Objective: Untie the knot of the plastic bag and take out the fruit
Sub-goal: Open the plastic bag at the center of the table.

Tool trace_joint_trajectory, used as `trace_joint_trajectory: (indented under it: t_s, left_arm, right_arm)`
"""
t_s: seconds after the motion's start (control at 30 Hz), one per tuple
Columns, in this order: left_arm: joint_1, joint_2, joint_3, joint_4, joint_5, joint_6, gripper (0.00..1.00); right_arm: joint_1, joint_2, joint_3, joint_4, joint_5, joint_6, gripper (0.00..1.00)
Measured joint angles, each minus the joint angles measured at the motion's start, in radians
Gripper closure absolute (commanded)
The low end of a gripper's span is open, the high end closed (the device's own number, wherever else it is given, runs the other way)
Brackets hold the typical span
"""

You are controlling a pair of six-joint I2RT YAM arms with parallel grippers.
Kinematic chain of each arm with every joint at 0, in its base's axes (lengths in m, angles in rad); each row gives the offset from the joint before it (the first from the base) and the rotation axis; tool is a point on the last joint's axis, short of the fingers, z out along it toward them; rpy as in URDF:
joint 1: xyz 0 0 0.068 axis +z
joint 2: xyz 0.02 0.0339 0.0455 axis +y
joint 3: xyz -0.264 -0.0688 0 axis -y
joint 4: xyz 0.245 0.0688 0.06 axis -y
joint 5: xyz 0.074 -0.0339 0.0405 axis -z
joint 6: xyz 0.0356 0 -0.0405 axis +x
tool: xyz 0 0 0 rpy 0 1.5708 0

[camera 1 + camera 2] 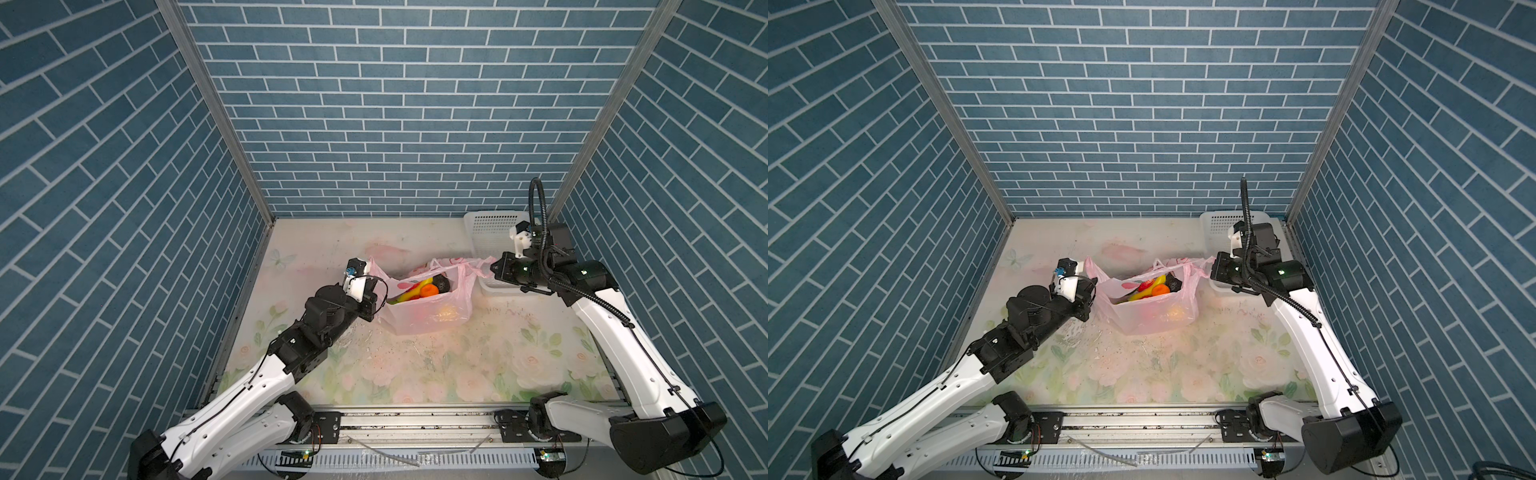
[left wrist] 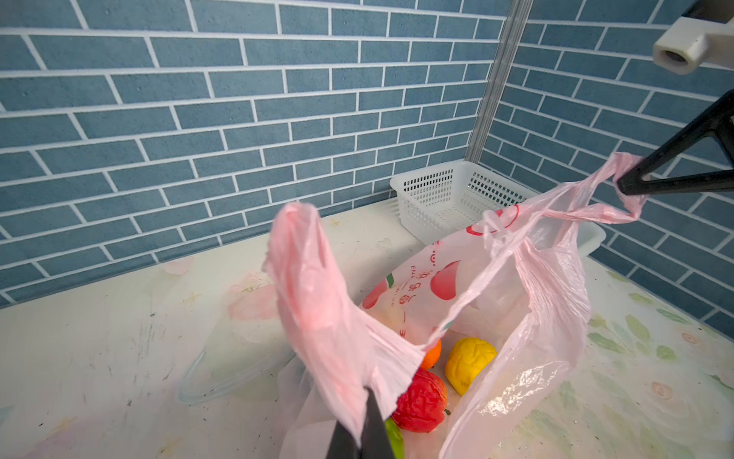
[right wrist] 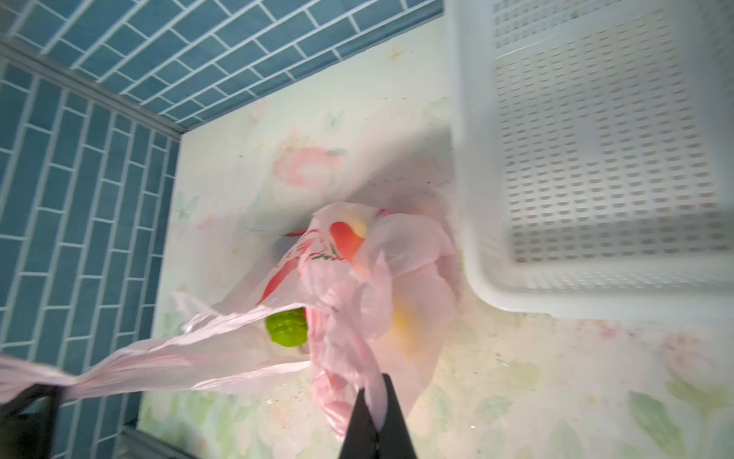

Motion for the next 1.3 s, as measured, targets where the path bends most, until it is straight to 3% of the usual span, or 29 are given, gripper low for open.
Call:
trace_joint_trajectory:
  t_s: [0.53, 1.17, 1.2, 1.3]
  left_arm:
    - [0.035, -0.018, 0.015, -0.029, -0.002, 0.021, 1.00]
    - [0.086, 0.040, 0.076, -0.023, 0.068, 0.070, 1.00]
    - [0.091, 0.042, 0.078, -0.023, 0.074, 0.071, 1.00]
    - [0.099, 0.052, 0.086, -0.023, 0.087, 0.073, 1.00]
  right_arm:
    - [-0.029, 0.076, -0.015, -0.011, 0.340, -0.193, 1.00]
    - [-0.019, 0.178, -0.075, 0.132, 0.491, -0.358, 1.00]
    - [-0.019, 0.183, -0.075, 0.136, 0.490, -0.365, 0.99]
    - [-0.021, 0.195, -0.074, 0.132, 0.465, -0.376, 0.82]
